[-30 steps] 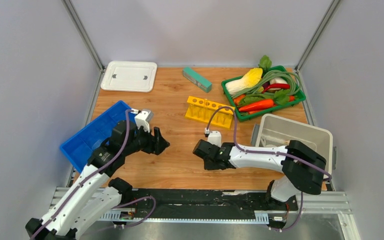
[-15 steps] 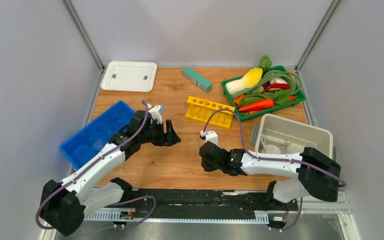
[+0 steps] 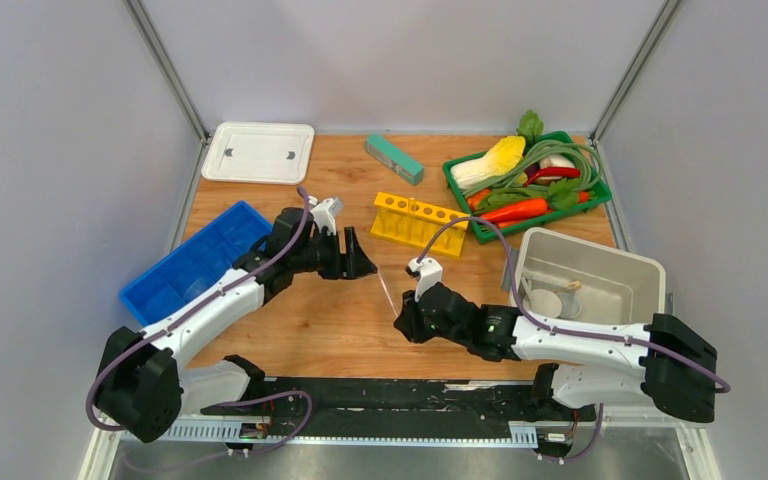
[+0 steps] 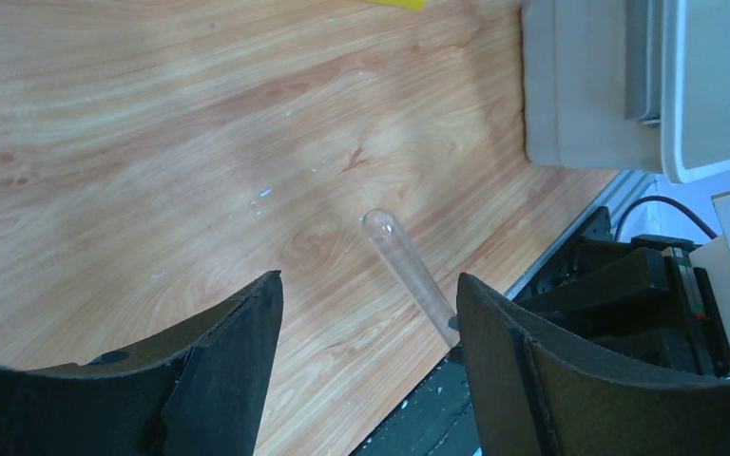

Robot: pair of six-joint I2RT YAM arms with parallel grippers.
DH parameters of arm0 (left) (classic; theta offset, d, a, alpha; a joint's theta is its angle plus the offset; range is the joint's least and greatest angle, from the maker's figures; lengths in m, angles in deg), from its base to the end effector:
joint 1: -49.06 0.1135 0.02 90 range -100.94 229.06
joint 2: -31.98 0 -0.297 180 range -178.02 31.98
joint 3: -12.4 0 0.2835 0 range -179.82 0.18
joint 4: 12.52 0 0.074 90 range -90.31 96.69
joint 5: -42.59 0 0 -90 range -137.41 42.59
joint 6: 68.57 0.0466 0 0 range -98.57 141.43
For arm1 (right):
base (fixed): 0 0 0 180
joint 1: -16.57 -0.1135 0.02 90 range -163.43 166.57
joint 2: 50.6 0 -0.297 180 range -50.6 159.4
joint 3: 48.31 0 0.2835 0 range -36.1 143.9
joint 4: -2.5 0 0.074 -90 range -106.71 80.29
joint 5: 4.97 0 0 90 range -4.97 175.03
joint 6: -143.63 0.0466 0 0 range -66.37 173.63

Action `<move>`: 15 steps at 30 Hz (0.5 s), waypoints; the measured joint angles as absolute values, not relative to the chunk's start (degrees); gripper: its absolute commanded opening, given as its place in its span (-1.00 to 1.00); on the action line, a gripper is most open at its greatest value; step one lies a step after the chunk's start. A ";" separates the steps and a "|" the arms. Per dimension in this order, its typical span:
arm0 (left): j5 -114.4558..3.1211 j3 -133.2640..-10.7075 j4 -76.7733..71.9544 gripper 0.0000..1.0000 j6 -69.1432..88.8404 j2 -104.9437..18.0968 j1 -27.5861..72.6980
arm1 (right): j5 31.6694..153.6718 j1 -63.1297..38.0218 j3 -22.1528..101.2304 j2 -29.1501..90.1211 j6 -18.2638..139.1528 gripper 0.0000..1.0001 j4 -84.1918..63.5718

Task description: Organize the chemistry lab equipment

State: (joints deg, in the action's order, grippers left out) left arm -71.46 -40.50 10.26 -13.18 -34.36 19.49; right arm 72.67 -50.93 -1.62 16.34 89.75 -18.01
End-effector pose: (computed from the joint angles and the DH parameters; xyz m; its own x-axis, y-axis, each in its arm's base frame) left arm 0.2260 -0.1500 0.2508 -0.8414 -0.1190 -0.5272 0.3143 0.6858 -0.6564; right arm 0.1088 0.2366 0.2106 -0.6972 -0.1786 -0.6942 -0.5316 0.7785 0.3336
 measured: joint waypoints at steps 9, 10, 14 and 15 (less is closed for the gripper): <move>-76.86 -41.92 6.87 0.31 -14.08 -39.28 19.49 | 73.13 -51.57 -1.62 14.61 89.31 -0.69 -16.26; -77.36 -41.92 6.76 0.30 -14.28 -39.92 19.49 | 73.17 -51.63 -1.62 14.61 89.31 -0.69 -16.22; -78.52 -41.92 6.46 0.21 -14.47 -40.64 19.49 | 73.19 -52.03 -1.62 14.61 89.25 -0.69 -16.22; -78.74 -41.92 6.26 0.18 -14.52 -40.66 19.49 | 73.19 -52.05 -1.62 14.61 89.22 -0.69 -16.22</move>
State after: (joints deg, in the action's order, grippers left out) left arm -78.74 -41.92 6.26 -14.52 -40.66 19.49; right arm 73.19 -52.05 -1.62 14.61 89.22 -16.22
